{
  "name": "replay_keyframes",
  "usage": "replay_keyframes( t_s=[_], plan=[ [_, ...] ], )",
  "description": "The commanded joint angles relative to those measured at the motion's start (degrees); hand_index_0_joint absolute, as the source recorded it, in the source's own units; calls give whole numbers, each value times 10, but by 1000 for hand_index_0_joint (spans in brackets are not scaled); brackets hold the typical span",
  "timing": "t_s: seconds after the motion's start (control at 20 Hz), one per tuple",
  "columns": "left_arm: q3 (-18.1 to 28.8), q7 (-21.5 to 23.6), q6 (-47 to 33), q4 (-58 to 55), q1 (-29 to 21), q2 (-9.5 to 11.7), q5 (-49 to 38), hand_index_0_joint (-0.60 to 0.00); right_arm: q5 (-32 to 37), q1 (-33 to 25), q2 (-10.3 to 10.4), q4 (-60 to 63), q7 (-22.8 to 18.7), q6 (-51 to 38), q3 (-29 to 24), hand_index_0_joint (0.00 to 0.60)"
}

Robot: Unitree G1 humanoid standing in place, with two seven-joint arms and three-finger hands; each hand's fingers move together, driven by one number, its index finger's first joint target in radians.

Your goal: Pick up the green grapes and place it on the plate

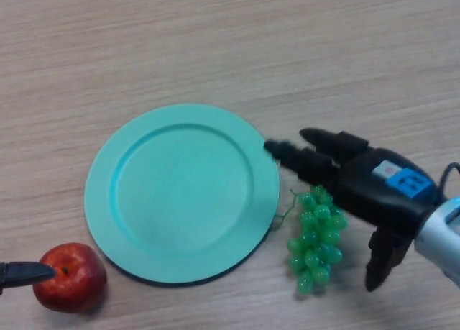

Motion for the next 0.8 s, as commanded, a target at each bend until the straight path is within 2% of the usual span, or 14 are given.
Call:
replay_keyframes(
  t_s=[0.05,0.2,0.25,0.3,0.35,0.4,0.45,0.5,0.6,0.7,0.8],
  plan=[
    [43,15,-104,-27,-7,29,-28,0,0,-28,0,-15,-66,-40,-16,0],
    [36,22,-109,-24,-8,31,-28,0,-22,-25,13,15,-75,-45,-2,0],
    [36,22,-109,-24,-8,31,-28,0,-23,-26,13,17,-75,-46,-1,49],
    [37,22,-110,-24,-8,31,-30,0,-26,-28,12,24,-78,-48,-1,199],
    [37,22,-110,-23,-8,32,-31,0,-30,-32,12,33,-82,-50,-1,299],
    [39,22,-110,-21,-9,33,-34,0,-46,-43,9,56,-97,-60,0,449],
    [39,25,-111,-18,-10,35,-34,0,-64,-53,4,81,-115,-72,1,549],
    [37,29,-112,-15,-13,36,-32,0,-76,-57,1,102,-129,-85,0,600],
    [37,33,-110,-12,-17,41,-33,0,-84,-57,4,120,-135,-88,5,600],
    [36,36,-109,-12,-18,44,-32,0,-106,-60,-2,140,-144,-104,9,600],
    [34,36,-116,-8,-18,42,-30,0,-104,-62,-6,131,-131,-108,2,600]
  ],
)
